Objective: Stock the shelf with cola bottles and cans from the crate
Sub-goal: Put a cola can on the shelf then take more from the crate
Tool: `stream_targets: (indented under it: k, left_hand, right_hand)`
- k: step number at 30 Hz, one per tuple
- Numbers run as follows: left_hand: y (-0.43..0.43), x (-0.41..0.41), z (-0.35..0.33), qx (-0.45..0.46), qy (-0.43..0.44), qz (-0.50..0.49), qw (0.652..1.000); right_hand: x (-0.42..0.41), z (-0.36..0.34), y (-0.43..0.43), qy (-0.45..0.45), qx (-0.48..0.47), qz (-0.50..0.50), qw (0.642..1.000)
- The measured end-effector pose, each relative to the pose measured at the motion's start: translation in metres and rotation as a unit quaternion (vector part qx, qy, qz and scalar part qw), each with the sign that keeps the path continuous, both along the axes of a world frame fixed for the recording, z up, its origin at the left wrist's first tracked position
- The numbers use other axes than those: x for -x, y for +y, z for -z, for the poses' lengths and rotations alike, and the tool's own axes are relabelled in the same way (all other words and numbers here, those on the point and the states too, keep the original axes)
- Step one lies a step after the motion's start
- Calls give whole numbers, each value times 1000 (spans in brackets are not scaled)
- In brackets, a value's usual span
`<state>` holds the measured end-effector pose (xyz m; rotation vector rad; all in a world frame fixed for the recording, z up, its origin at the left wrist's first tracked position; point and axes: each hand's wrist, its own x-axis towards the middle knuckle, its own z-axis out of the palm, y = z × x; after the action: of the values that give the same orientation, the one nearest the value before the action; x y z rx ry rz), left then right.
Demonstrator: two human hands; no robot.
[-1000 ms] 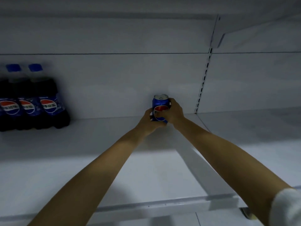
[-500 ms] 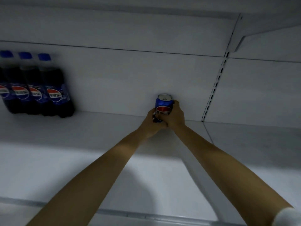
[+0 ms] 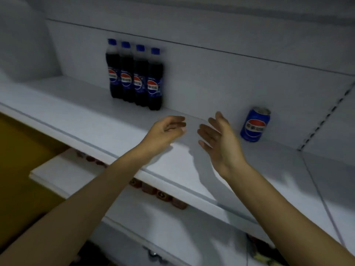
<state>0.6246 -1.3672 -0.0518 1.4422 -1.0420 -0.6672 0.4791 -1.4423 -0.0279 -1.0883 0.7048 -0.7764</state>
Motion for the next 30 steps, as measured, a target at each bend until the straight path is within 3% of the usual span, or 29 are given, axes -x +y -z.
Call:
stream_targets:
  k: [4,7,15,22,30]
  left_hand:
    - [126,-56,22,-10,-19,-92,996]
    - [237,-95,49,-25,24,-188,981]
    - [497,-142,163,-150,172,-394,890]
    - [532,-180,234,-195,297,-404,843]
    - [494,-265,328,-267,361,-371,813]
  right_hand:
    - [-61,15,91,-11,-20,-136,990]
    - [-112,41,166,-1,-47,-220,974]
    - [-211,168,335,112,-191,-349,911]
    - [-258,241,379,173,-256,-365,878]
    - [-330,363,329,332,-256,-351,837]
